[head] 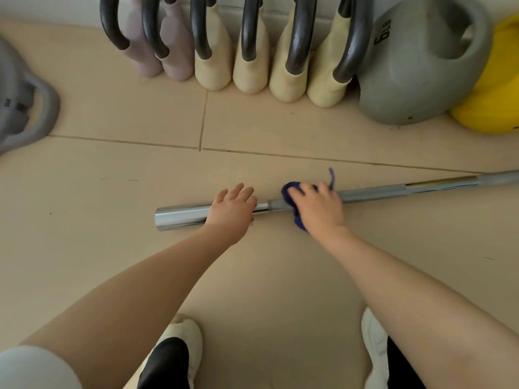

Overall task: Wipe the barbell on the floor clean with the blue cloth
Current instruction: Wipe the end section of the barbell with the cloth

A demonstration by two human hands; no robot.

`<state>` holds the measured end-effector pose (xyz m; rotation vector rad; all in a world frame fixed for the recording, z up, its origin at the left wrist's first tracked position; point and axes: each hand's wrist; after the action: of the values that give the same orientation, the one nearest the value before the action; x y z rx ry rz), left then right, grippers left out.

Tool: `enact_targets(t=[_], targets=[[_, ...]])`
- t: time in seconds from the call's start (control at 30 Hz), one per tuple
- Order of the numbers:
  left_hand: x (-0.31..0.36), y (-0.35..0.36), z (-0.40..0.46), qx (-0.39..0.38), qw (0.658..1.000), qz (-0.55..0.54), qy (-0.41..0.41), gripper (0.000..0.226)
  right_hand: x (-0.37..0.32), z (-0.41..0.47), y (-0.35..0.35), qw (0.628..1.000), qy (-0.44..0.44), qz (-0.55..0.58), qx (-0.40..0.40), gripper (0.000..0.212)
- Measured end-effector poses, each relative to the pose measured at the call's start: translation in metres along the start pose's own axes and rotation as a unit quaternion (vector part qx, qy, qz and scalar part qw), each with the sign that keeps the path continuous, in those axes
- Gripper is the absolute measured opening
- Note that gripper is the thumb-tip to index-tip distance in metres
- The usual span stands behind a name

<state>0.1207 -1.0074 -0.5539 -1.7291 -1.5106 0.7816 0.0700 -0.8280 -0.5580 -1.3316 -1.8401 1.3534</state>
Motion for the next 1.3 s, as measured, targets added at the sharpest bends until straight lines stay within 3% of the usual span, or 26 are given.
enact_targets(t=[0.07, 0.17, 0.27, 0.37, 0.47, 0.57, 0.67, 0.73, 0.83, 0.93, 1.03, 1.13, 1.27, 1.3], targets=[[-0.001, 0.001, 0.0, 0.009, 1.0, -0.008, -0.005, 0.044, 0.014, 0.002, -0.004, 0.997, 0.074, -0.009, 0.003, 0.031], [-0.001, 0.0, 0.001, 0.026, 0.999, -0.016, -0.02, 0.049, -0.006, 0.007, -0.002, 0.993, 0.097, 0.06, -0.005, 0.032], [-0.005, -0.002, 0.002, 0.09, 0.995, -0.024, -0.033, 0.044, -0.042, 0.007, 0.005, 0.99, 0.052, 0.134, -0.007, 0.037], [-0.008, -0.003, 0.004, 0.157, 0.986, -0.007, -0.046, 0.03, -0.05, 0.002, 0.015, 0.992, -0.021, 0.123, 0.014, 0.048], [-0.004, 0.004, 0.004, 0.077, 0.996, -0.029, -0.046, 0.073, -0.019, 0.007, 0.014, 0.997, -0.027, 0.061, 0.044, 0.048], [-0.002, 0.009, 0.005, 0.046, 0.997, 0.003, -0.057, 0.099, 0.004, 0.016, 0.007, 0.996, 0.055, 0.037, 0.057, 0.047], [-0.004, 0.008, 0.013, 0.06, 0.996, 0.003, -0.063, 0.095, -0.024, 0.02, 0.008, 0.985, 0.123, 0.108, 0.051, 0.038], [-0.007, 0.006, 0.018, 0.069, 0.996, -0.001, -0.059, 0.086, -0.054, 0.019, 0.013, 0.986, 0.083, 0.138, 0.049, 0.036], [-0.009, 0.006, 0.022, 0.066, 0.996, -0.029, -0.059, 0.081, -0.061, 0.02, 0.015, 0.995, 0.003, 0.075, 0.064, 0.047], [-0.011, 0.005, 0.023, 0.056, 0.996, -0.05, -0.056, 0.08, -0.024, 0.025, 0.016, 0.99, -0.082, 0.007, 0.115, 0.026], [-0.015, 0.004, 0.024, 0.062, 0.996, -0.047, -0.042, 0.081, 0.006, 0.026, 0.01, 0.988, -0.031, -0.012, 0.154, 0.02], [-0.017, 0.002, 0.026, 0.064, 0.997, -0.037, -0.034, 0.081, -0.021, 0.027, 0.013, 0.987, 0.024, 0.047, 0.15, 0.021], [-0.015, 0.001, 0.026, 0.055, 0.997, -0.032, -0.04, 0.079, -0.056, 0.031, 0.017, 0.987, -0.03, 0.057, 0.146, 0.019], [-0.015, 0.002, 0.025, 0.054, 0.997, -0.031, -0.042, 0.079, -0.05, 0.03, 0.018, 0.988, -0.055, 0.037, 0.142, 0.029]])
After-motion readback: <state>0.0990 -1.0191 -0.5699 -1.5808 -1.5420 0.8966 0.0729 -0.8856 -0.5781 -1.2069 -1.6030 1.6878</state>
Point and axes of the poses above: each hand's wrist, its own z-axis towards the middle knuckle, its own y-axis out of the palm, x = y × z, and after that the axes turned 10 degrees about z, right-handed
